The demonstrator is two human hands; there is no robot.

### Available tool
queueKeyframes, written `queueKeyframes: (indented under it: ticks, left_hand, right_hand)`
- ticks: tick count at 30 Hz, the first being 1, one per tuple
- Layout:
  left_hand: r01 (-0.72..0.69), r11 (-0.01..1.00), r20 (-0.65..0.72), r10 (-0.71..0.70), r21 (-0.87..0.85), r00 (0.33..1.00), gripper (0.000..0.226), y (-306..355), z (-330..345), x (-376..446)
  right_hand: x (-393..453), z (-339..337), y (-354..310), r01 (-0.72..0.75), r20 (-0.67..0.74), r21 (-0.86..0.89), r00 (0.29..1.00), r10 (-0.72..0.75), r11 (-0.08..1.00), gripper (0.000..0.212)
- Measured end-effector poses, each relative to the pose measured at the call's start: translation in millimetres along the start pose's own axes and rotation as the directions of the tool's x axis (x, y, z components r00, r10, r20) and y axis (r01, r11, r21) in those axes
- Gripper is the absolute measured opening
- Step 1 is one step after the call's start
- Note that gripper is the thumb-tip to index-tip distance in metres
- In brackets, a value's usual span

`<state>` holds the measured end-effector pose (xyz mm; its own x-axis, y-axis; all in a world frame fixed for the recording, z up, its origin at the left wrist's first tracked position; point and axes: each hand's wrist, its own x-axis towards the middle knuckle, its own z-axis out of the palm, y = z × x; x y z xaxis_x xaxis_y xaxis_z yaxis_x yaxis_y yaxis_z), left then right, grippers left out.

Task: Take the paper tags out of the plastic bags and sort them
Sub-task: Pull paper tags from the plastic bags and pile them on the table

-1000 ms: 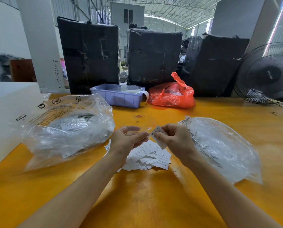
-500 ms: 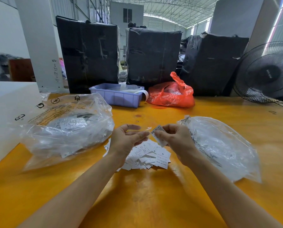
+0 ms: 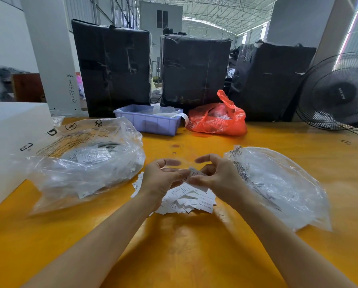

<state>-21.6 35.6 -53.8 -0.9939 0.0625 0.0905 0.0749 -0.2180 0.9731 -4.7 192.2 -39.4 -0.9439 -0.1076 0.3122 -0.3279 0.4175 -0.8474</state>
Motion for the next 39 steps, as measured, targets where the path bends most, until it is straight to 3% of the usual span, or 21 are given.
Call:
queueKeyframes:
  ticks: [2,4,7,11,15,18,23,26,32,36,39]
  left_hand:
    - [-0.001,1.0,0.015,0.0,0.018,1.0,0.033,-0.1,1.3,-1.3]
    - [-0.02,0.999,-0.041,0.018,-0.038,0.999,0.035,2.5,1.0,-0.8]
    - [-0.026,0.986,-0.119,0.006,-0.165,0.993,0.031,8.6,-2.0,2.6]
    - [0.026,0.992,-0.035,-0.031,-0.126,0.999,0.038,7.0,0.6,-1.5]
    - [0.022,0.998,0.037,-0.02,-0.06,0.999,0.032,2.2,6.3,-7.3]
    - [-0.003,0.994,-0.059,-0.004,-0.114,0.998,0.031,2.3,6.7,-5.3]
    - [-0.038,0.993,-0.156,0.02,-0.113,0.987,0.036,3.3,9.2,-6.0]
    - [-0.014,0.99,-0.184,-0.012,-0.141,0.983,0.036,5.6,9.8,-6.6]
    - [0.157,0.977,-0.03,-0.163,-0.144,0.986,0.015,11.9,7.4,-8.9]
    - [0.139,0.99,-0.016,-0.139,0.007,0.99,0.013,12.8,3.3,-7.7]
    - [0.153,0.988,-0.007,-0.154,-0.036,0.988,0.014,10.5,4.3,-8.3]
  right_hand:
    - [0.3,0.9,-1.6,0.041,-0.024,-0.07,0.999,-0.042,0.997,0.053]
    - [2.1,0.5,-1.7,0.023,-0.093,0.012,0.995,-0.021,1.0,0.056]
    - [3.1,-1.1,-2.0,-0.031,-0.135,0.171,0.989,0.055,0.985,0.038]
    - [0.9,5.0,-1.2,0.05,-0.19,0.15,0.982,-0.021,0.987,0.014]
    - [-1.4,12.4,-3.0,0.077,-0.176,0.119,0.983,-0.055,0.99,0.019]
    - [-1.7,11.8,-4.2,0.004,-0.176,0.173,0.984,0.027,0.985,0.02]
    - [-5.2,12.2,-8.1,0.003,-0.102,0.227,0.995,0.021,0.974,0.007]
    - [-6.2,13.0,-9.0,0.016,-0.063,0.28,0.998,0.002,0.96,0.023]
    - [-1.7,7.9,-6.2,0.008,-0.177,0.295,0.983,0.047,0.956,0.026]
    - [1.5,3.2,-3.6,0.006,-0.203,0.219,0.978,0.039,0.976,0.022]
    - [2.1,2.2,-1.5,0.005,-0.243,0.22,0.969,0.05,0.976,0.013]
